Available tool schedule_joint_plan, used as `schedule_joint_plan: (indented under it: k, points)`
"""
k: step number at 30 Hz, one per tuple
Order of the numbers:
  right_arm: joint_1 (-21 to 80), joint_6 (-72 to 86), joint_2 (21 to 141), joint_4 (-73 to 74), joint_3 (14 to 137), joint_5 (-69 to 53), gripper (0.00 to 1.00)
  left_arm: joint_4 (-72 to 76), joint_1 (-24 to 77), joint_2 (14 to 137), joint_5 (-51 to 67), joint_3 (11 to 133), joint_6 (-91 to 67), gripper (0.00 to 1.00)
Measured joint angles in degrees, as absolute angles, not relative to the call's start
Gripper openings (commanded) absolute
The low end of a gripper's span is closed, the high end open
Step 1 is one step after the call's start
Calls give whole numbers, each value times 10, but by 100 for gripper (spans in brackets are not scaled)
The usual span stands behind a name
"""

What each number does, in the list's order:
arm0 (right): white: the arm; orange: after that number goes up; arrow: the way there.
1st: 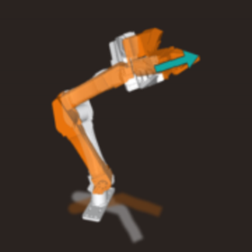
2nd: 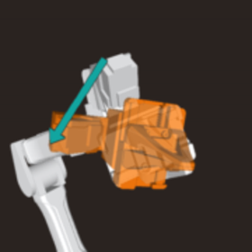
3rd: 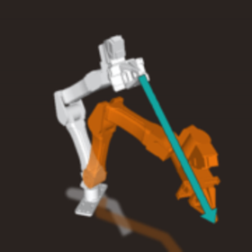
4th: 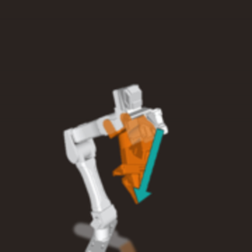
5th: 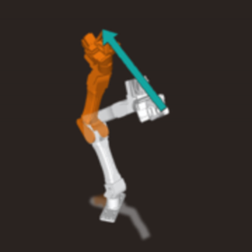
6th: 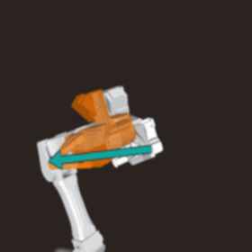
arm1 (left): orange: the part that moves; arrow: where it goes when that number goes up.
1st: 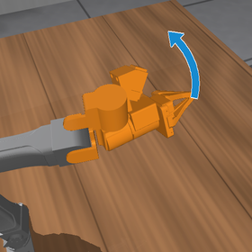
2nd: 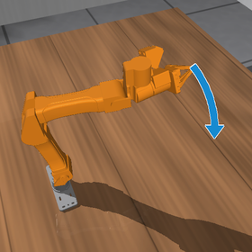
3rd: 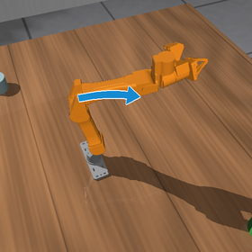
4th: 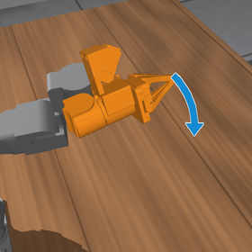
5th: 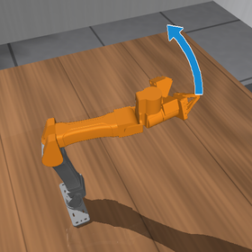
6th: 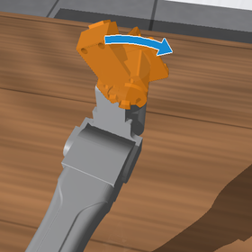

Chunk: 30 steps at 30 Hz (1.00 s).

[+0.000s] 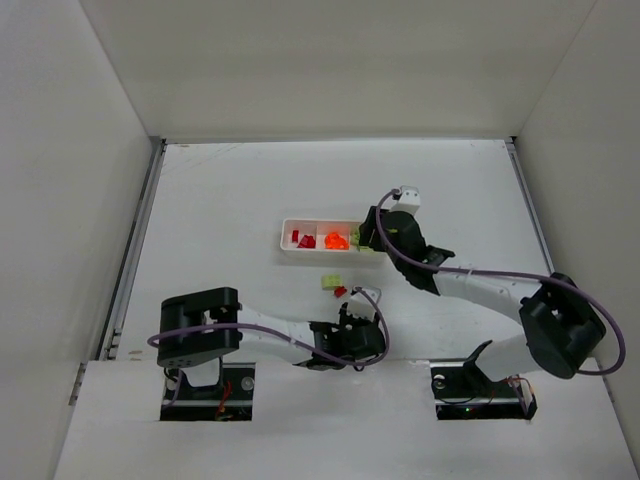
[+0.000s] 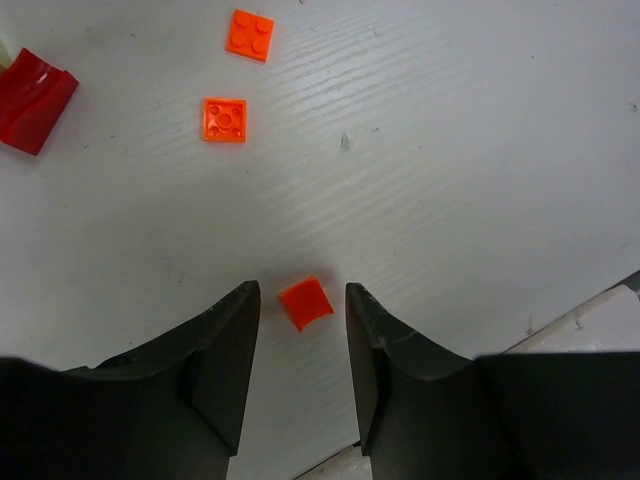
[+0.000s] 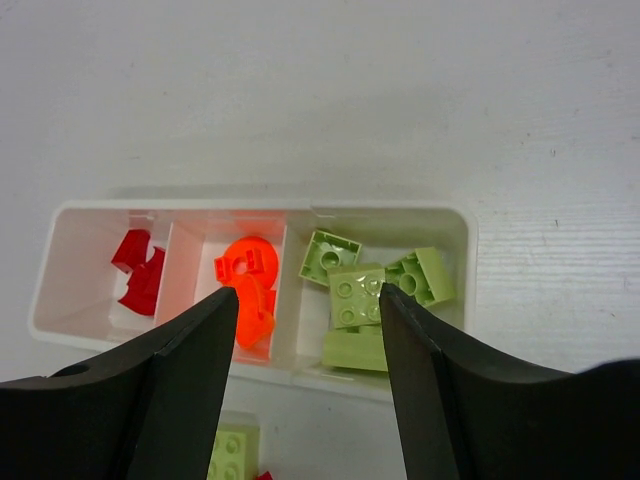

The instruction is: Sort the legos into containers by color

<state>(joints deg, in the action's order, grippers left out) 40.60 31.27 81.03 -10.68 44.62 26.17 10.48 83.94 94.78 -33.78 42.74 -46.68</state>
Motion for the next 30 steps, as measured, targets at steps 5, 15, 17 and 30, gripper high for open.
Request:
schedule_joint_plan:
  k: [5, 15, 17, 30]
  points:
    - [406, 312, 787, -101, 427, 257, 63, 91, 851, 967, -343, 448, -475, 28]
    - [406, 313, 616, -95, 382, 255, 63, 60, 850, 984, -353, 477, -473, 10]
    - [406, 313, 596, -96, 373, 255, 63, 48, 846, 967, -359, 473, -468, 10]
    - [402, 347, 585, -90, 289, 255, 55, 49, 663, 718, -394, 447, -398, 13]
